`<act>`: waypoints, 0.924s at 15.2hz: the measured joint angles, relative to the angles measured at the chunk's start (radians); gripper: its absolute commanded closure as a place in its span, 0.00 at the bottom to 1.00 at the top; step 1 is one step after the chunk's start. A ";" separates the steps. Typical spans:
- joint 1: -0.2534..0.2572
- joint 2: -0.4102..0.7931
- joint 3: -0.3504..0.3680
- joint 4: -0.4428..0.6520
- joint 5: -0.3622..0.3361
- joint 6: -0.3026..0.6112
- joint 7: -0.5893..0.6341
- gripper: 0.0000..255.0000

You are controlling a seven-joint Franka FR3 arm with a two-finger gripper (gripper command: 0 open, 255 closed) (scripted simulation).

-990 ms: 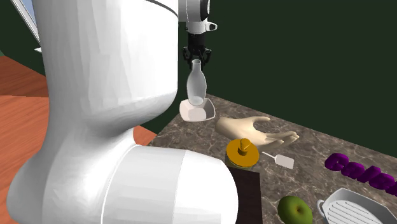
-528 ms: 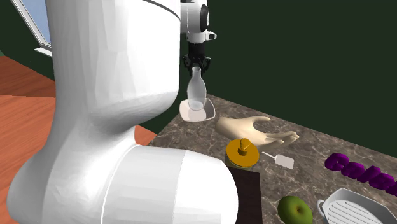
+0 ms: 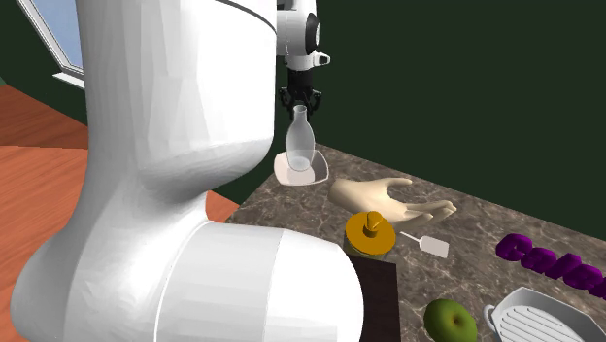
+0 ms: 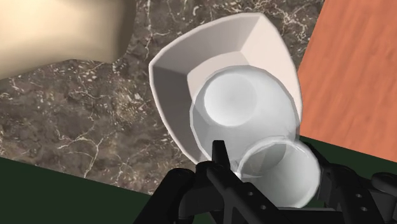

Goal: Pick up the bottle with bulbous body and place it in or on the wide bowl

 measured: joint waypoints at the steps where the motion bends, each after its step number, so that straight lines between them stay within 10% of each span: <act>1: 0.000 0.000 0.000 0.000 0.000 0.000 0.000 0.00; 14: 0.001 -0.060 0.000 0.040 -0.001 -0.098 0.001 0.00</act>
